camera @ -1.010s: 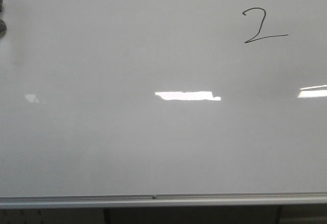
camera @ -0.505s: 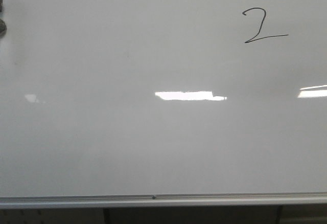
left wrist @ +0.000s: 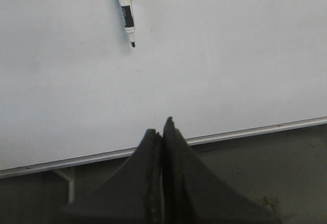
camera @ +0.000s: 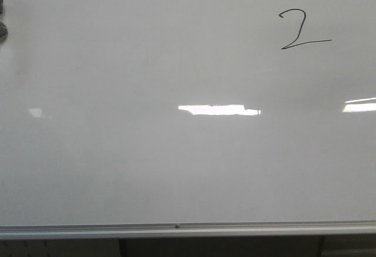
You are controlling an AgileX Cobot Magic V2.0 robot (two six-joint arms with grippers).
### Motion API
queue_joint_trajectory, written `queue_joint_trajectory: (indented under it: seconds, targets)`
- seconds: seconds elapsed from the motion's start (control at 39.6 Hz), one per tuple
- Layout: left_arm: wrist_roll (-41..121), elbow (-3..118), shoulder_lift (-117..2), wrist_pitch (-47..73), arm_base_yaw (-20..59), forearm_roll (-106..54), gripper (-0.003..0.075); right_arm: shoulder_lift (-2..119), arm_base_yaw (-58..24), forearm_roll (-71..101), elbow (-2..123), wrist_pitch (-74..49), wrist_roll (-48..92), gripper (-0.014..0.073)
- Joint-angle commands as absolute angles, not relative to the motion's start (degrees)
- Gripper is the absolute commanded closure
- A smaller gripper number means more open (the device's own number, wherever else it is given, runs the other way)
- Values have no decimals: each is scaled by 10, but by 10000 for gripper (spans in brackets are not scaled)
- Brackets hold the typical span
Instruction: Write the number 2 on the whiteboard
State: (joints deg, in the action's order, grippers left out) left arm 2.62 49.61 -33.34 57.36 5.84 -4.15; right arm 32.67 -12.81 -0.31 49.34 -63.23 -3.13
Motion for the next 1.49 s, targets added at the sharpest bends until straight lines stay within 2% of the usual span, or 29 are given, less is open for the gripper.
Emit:
queue_joint_trajectory:
  seconds: [0.0, 0.38, 0.56, 0.81, 1.14, 1.36, 1.47]
  targets:
    - [19, 509, -335, 533, 57, -46, 740, 328, -124, -11, 507, -594, -31, 662]
    - [19, 509, -335, 533, 57, -46, 740, 328, -124, -11, 507, -594, -31, 662]
    - [19, 482, -289, 503, 43, -42, 740, 328, -124, -11, 507, -594, -31, 662]
    - [19, 303, -167, 279, -9, -42, 740, 328, -124, -11, 507, -594, -31, 662]
    - [29, 76, -32, 96, -14, -30, 739, 328, -124, -11, 507, -594, -31, 662]
    - [29, -4, -2, -14, -3, -30, 739, 328, -124, -11, 507, -594, -31, 662]
    - [34, -16, 15, -21, -3, -28, 739, 328, -124, -11, 507, -594, -31, 662]
